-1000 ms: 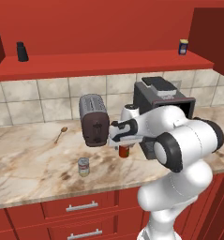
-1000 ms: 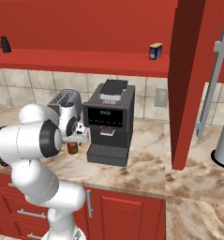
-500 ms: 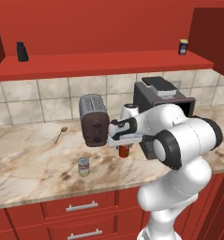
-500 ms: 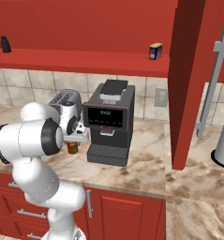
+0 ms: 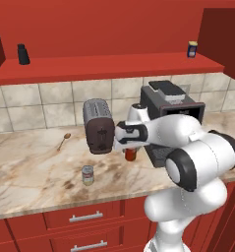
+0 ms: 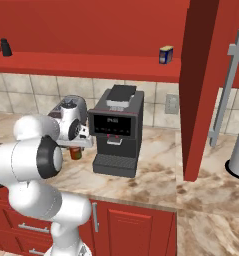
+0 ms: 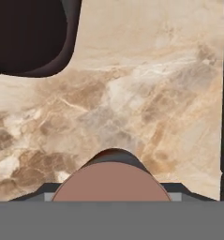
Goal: Pick the cans from the counter and place them in their designated side in the cabinet.
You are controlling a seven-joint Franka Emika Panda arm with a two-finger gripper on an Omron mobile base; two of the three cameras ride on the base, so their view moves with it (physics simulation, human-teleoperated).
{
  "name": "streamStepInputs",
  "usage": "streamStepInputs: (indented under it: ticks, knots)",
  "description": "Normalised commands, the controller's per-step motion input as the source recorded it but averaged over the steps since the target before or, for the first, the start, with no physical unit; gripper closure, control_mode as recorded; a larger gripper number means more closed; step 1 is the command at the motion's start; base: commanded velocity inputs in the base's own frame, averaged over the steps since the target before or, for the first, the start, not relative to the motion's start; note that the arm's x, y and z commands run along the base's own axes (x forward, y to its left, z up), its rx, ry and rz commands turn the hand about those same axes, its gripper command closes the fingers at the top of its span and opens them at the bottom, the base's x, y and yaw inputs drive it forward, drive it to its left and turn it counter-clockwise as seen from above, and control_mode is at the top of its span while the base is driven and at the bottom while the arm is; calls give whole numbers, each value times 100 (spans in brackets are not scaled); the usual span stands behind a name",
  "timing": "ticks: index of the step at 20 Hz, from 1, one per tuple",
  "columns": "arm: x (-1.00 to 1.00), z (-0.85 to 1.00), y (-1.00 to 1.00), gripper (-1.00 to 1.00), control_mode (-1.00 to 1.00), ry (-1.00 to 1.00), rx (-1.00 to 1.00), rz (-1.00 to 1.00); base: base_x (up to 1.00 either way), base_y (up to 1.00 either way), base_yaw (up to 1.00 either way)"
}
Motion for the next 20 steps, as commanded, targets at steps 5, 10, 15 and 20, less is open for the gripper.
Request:
streamStepInputs:
  ticks: [5, 10, 15, 20]
  knots:
    - [-32, 59, -3, 100, -100, -11, 0, 0, 0, 0, 0]
    - [-31, 71, -4, 100, -100, -11, 0, 0, 0, 0, 0]
    - [-30, 73, -7, 100, -100, -10, 0, 0, 0, 0, 0]
    - [-39, 66, -6, 100, -100, -10, 0, 0, 0, 0, 0]
